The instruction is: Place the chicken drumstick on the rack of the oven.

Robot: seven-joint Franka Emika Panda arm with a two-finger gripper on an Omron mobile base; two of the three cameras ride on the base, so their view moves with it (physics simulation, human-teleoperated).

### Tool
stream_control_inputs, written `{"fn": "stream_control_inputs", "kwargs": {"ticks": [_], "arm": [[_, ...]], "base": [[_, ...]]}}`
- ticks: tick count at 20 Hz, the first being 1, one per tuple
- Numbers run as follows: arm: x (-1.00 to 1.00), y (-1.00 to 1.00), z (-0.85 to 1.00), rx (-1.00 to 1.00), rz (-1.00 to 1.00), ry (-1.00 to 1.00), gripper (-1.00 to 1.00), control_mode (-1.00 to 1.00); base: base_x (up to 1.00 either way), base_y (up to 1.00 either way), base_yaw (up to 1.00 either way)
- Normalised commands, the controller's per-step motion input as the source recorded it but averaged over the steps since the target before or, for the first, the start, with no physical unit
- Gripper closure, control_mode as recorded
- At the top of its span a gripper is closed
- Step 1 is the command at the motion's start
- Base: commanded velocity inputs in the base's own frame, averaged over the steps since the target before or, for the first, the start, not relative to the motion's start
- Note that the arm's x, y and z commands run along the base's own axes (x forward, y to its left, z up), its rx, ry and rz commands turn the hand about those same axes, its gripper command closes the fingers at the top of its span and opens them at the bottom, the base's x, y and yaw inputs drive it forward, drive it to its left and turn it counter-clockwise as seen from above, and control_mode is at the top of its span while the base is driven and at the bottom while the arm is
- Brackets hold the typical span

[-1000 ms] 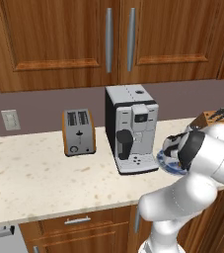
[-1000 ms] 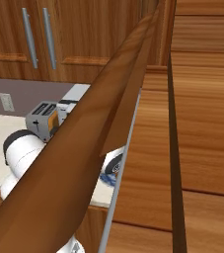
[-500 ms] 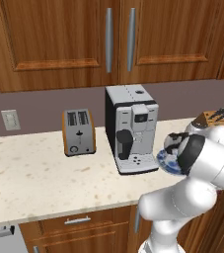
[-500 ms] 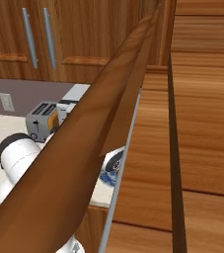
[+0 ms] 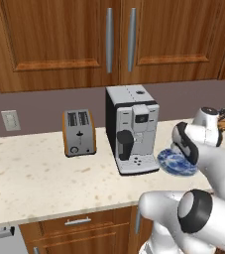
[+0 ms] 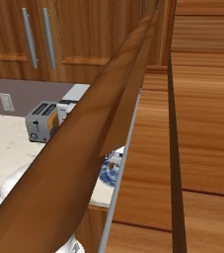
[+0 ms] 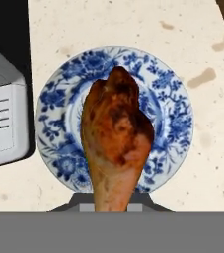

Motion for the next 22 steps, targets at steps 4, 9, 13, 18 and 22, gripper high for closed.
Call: {"fn": "stream_control_inputs", "kwargs": {"ticks": [4,9,13,18,22], "arm": [[-0.71,0.46,1.00,0.00,0.03,0.00,1.00,-1.00],[-0.51,0.80,0.78,-0.06,0.11,0.00,1.00,-1.00],[-0.63,0.92,0.37,-0.14,0.10,-0.06,1.00,-1.00],[-0.79,0.42,0.04,-0.01,-0.01,-0.11,1.00,-1.00],[-0.39,0.34,-0.08,0.00,-0.04,-0.15,1.00,-1.00]], "base": [[0.00,0.00,0.00],[0.00,0.00,0.00],[0.00,0.00,0.00],[0.00,0.00,0.00],[0.00,0.00,0.00]]}}
